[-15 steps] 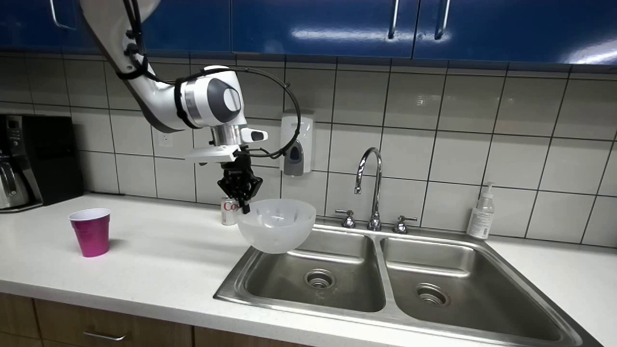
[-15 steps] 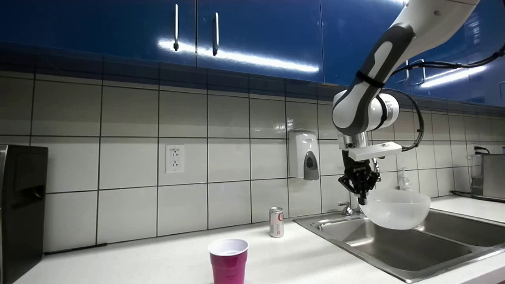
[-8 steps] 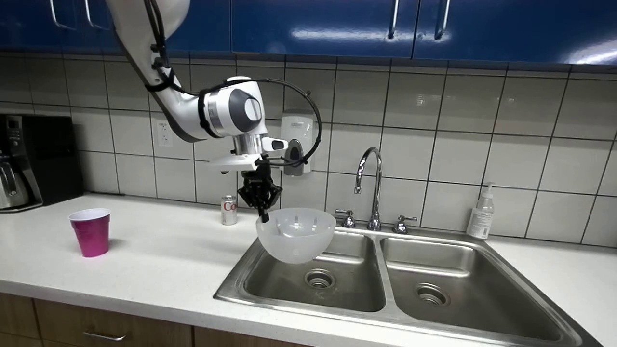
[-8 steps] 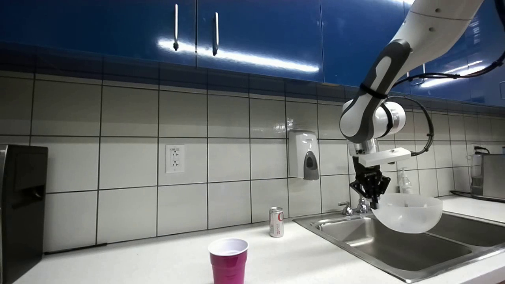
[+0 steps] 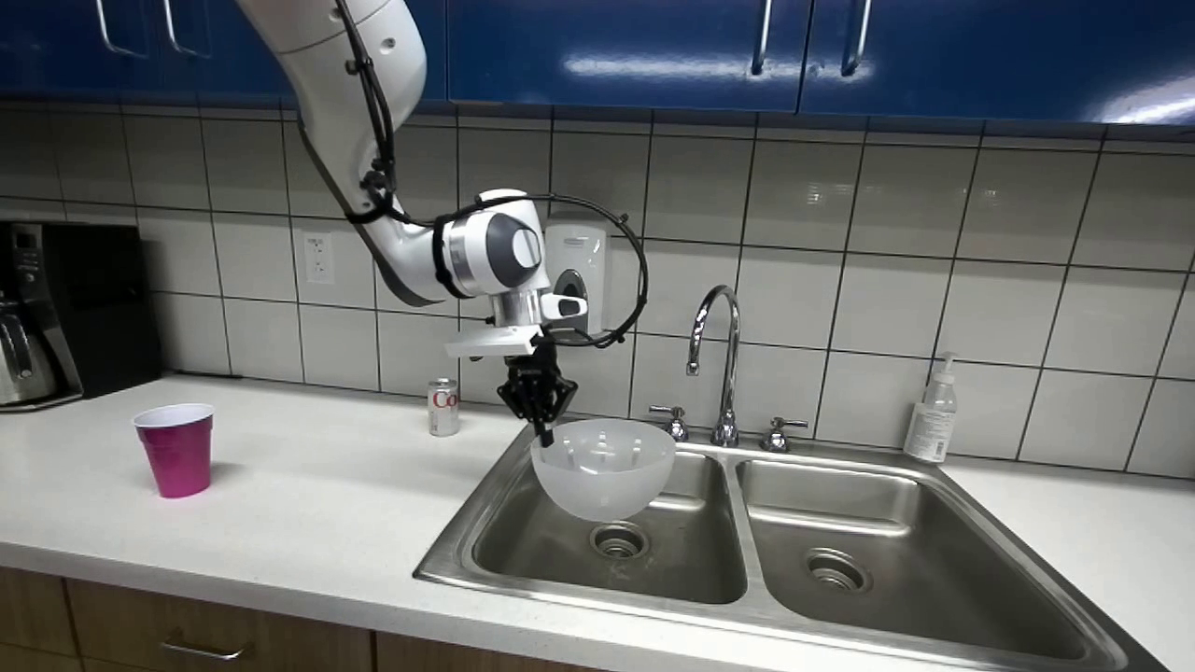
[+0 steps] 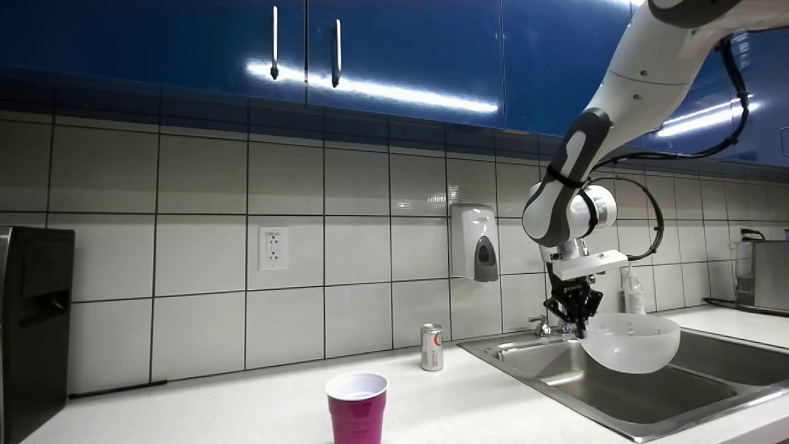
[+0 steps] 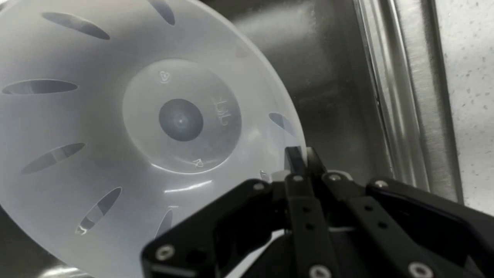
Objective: Move the bowl to the left sink
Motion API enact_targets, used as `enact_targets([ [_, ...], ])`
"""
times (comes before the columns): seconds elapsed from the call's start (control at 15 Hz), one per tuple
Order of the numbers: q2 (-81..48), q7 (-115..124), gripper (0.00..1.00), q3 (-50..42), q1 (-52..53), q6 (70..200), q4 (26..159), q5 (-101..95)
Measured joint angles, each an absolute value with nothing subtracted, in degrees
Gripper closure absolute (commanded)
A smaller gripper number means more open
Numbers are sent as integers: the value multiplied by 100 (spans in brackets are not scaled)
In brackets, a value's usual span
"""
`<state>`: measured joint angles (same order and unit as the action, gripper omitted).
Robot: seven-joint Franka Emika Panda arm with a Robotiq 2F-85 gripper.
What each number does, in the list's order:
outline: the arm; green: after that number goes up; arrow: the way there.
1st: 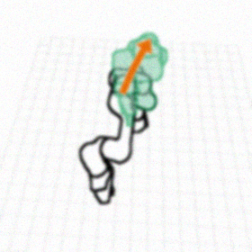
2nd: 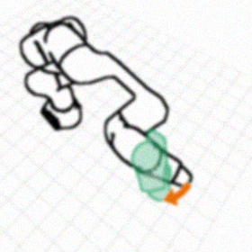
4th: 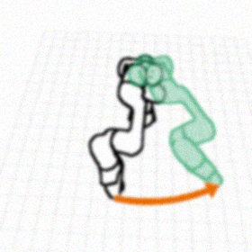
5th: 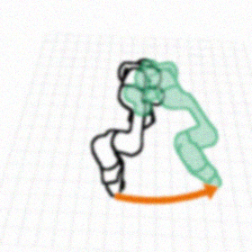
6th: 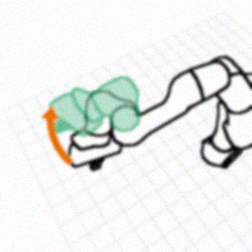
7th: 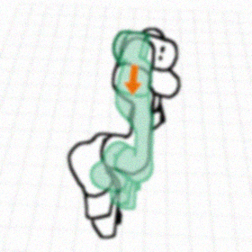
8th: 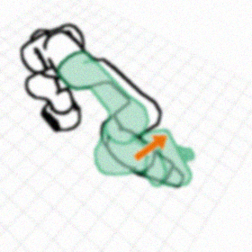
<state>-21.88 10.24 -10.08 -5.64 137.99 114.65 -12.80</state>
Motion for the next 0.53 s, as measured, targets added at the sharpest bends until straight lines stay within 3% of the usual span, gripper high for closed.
enact_targets([
  [0.53,-3377,1024,99,-1125,-761,13798,10306,-1032],
])
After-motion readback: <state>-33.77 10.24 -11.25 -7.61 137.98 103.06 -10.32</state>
